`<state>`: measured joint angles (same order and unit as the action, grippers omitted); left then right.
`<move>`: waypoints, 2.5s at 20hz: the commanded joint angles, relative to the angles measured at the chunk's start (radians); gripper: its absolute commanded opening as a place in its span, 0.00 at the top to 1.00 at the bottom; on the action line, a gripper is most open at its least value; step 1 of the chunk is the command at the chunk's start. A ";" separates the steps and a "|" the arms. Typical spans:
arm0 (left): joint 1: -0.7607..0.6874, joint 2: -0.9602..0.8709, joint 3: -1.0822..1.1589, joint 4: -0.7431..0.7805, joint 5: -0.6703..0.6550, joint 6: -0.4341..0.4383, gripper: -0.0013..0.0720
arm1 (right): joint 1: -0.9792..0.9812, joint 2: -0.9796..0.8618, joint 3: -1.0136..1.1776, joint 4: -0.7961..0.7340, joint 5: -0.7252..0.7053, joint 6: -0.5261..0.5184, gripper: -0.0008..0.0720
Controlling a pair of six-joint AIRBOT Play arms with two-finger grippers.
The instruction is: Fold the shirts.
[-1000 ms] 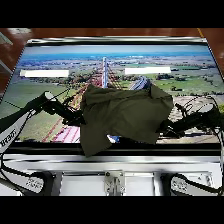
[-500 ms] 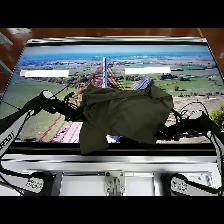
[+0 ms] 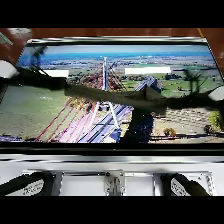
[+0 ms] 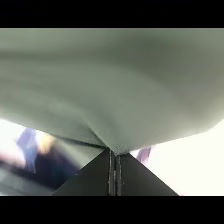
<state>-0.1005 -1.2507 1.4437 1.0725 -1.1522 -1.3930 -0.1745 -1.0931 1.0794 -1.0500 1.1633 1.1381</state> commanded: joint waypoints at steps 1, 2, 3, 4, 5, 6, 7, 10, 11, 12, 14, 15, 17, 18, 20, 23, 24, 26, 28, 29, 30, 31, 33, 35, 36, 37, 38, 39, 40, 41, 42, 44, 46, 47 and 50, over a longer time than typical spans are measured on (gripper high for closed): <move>-0.006 0.233 0.319 0.072 0.074 -0.026 0.93 | 0.011 0.217 0.386 -0.033 -0.023 -0.033 0.91; -0.006 0.283 0.398 0.072 0.096 -0.026 0.93 | 0.011 0.256 0.492 -0.033 -0.019 -0.031 0.91; -0.006 0.331 0.474 0.073 0.106 -0.030 0.93 | 0.011 0.291 0.591 -0.032 -0.020 -0.005 0.91; -0.006 0.368 0.530 0.073 0.106 -0.045 0.93 | 0.011 0.317 0.664 -0.029 -0.019 0.036 0.91; -0.006 0.404 0.574 0.073 0.106 -0.065 0.93 | 0.011 0.343 0.719 -0.029 -0.019 0.081 0.91; -0.006 0.438 0.594 0.074 0.113 -0.079 0.93 | 0.011 0.365 0.750 -0.030 -0.017 0.109 0.91; -0.006 0.470 0.594 0.084 0.124 -0.093 0.93 | 0.011 0.386 0.768 -0.034 -0.014 0.127 0.91; -0.006 0.520 0.594 0.211 0.106 -0.155 0.93 | 0.011 0.406 0.769 -0.035 0.040 0.181 0.91; -0.006 0.520 0.594 0.249 0.079 -0.168 0.93 | 0.011 0.397 0.768 -0.047 0.082 0.187 0.91; -0.006 0.513 0.593 0.283 0.032 -0.169 0.93 | 0.011 0.386 0.768 -0.063 0.129 0.191 0.91; -0.006 0.492 0.561 0.320 -0.083 -0.169 0.93 | 0.011 0.338 0.768 -0.083 0.256 0.187 0.91; -0.006 0.481 0.529 0.331 -0.142 -0.168 0.93 | 0.011 0.301 0.768 -0.086 0.338 0.188 0.91; -0.006 0.453 0.434 0.350 -0.241 -0.168 0.93 | 0.011 0.205 0.765 -0.083 0.530 0.206 0.91; -0.006 0.436 0.371 0.350 -0.283 -0.170 0.93 | 0.011 0.157 0.749 -0.085 0.602 0.225 0.91; -0.006 0.390 0.234 0.350 -0.346 -0.212 0.93 | 0.013 0.076 0.653 -0.084 0.636 0.237 0.91; -0.005 0.288 0.021 0.350 -0.305 -0.229 0.93 | 0.034 -0.027 0.405 -0.104 0.419 0.212 0.91; 0.001 0.234 -0.037 0.350 -0.253 -0.241 0.93 | 0.049 -0.073 0.330 -0.117 0.313 0.211 0.91; 0.008 0.104 -0.092 0.348 -0.142 -0.300 0.93 | 0.084 -0.202 0.243 -0.118 0.089 0.211 0.91; 0.008 -0.034 -0.091 0.314 -0.034 -0.319 0.93 | 0.117 -0.328 0.241 -0.089 -0.087 0.191 0.91; 0.008 -0.093 -0.091 0.274 0.027 -0.318 0.93 | 0.129 -0.372 0.241 -0.064 -0.169 0.165 0.91; 0.008 -0.140 -0.091 0.238 0.083 -0.318 0.93 | 0.137 -0.404 0.241 -0.052 -0.253 0.164 0.91; 0.007 -0.183 -0.091 0.199 0.147 -0.318 0.93 | 0.143 -0.430 0.241 -0.045 -0.340 0.169 0.91; 0.006 -0.253 -0.091 0.131 0.265 -0.318 0.93 | 0.145 -0.464 0.241 -0.030 -0.475 0.172 0.91; 0.004 -0.311 -0.091 0.066 0.356 -0.285 0.93 | 0.145 -0.492 0.241 -0.031 -0.539 0.175 0.91; 0.001 -0.336 -0.092 0.044 0.378 -0.273 0.93 | 0.145 -0.509 0.241 -0.029 -0.543 0.179 0.91; -0.002 -0.362 -0.092 0.037 0.382 -0.277 0.93 | 0.145 -0.524 0.241 -0.021 -0.531 0.187 0.91; -0.005 -0.382 -0.091 0.031 0.360 -0.289 0.93 | 0.145 -0.538 0.241 0.013 -0.502 0.190 0.88; -0.002 -0.390 -0.091 0.032 0.306 -0.296 0.86 | 0.145 -0.541 0.241 0.033 -0.493 0.188 0.72; 0.011 -0.388 -0.090 0.052 0.232 -0.296 0.53 | 0.143 -0.531 0.245 0.031 -0.465 0.184 0.30; 0.035 -0.384 -0.079 0.085 0.139 -0.295 0.09 | 0.133 -0.510 0.257 0.020 -0.419 0.163 0.07; 0.071 -0.382 -0.057 0.124 0.026 -0.291 0.01 | 0.115 -0.478 0.276 -0.008 -0.353 0.137 0.07; 0.167 -0.352 -0.021 0.142 -0.174 -0.153 0.01 | 0.063 -0.396 0.310 -0.163 -0.211 0.132 0.07; 0.256 -0.271 -0.053 0.142 -0.270 -0.106 0.01 | -0.047 -0.326 0.310 -0.397 0.014 0.180 0.09; 0.295 -0.222 -0.105 0.143 -0.286 -0.086 0.01 | -0.135 -0.308 0.300 -0.431 0.142 0.185 0.09; 0.394 -0.074 -0.399 0.125 -0.222 -0.013 0.06 | -0.406 -0.280 0.175 -0.211 0.333 0.169 0.09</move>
<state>0.1982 -1.4391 1.2369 1.2076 -1.3403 -1.4944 -0.3756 -1.4151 1.3289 -1.3312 1.2407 1.3075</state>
